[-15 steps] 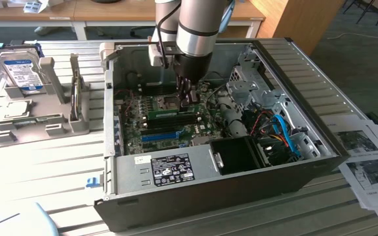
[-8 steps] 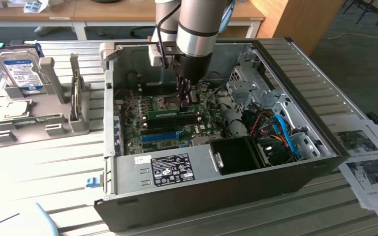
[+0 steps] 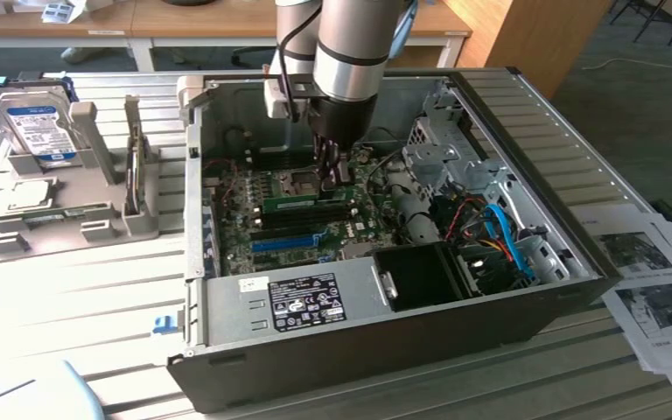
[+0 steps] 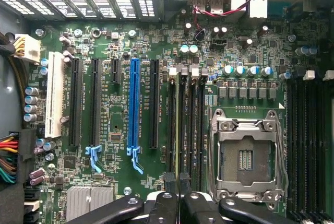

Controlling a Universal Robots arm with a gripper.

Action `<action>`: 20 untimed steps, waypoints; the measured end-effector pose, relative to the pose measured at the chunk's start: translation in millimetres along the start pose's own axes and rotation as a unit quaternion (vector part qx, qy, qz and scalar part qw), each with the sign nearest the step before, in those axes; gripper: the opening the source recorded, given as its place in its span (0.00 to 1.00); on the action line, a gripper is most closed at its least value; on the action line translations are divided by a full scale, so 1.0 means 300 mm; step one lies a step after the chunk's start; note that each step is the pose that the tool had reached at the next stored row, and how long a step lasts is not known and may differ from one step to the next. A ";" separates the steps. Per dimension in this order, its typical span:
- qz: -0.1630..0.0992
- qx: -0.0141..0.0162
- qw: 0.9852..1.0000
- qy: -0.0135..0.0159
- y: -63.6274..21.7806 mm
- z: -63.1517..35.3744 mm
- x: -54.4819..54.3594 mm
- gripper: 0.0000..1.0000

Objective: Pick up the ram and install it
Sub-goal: 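Insert the ram into the slot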

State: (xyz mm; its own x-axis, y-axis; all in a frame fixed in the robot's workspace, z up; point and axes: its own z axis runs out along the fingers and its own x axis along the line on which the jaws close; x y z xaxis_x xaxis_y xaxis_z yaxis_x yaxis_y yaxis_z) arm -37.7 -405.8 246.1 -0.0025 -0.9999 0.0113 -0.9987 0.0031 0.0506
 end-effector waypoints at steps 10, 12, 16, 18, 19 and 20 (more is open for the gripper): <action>0.000 0.000 1.000 0.000 -0.001 0.014 0.000 0.11; 0.000 0.000 1.000 0.000 -0.001 0.018 0.000 0.11; 0.001 0.000 1.000 0.000 -0.001 0.023 0.000 0.11; 0.001 0.000 1.000 0.000 -0.001 0.023 0.000 0.11; 0.001 0.000 1.000 0.000 -0.001 0.023 0.000 0.11; 0.001 0.000 1.000 0.000 -0.001 0.023 0.000 0.11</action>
State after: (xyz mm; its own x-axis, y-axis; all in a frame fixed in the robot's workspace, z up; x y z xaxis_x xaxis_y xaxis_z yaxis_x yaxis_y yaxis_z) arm -37.7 -405.8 239.1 -0.0054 -0.9999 0.0112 -0.9987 0.0059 0.0506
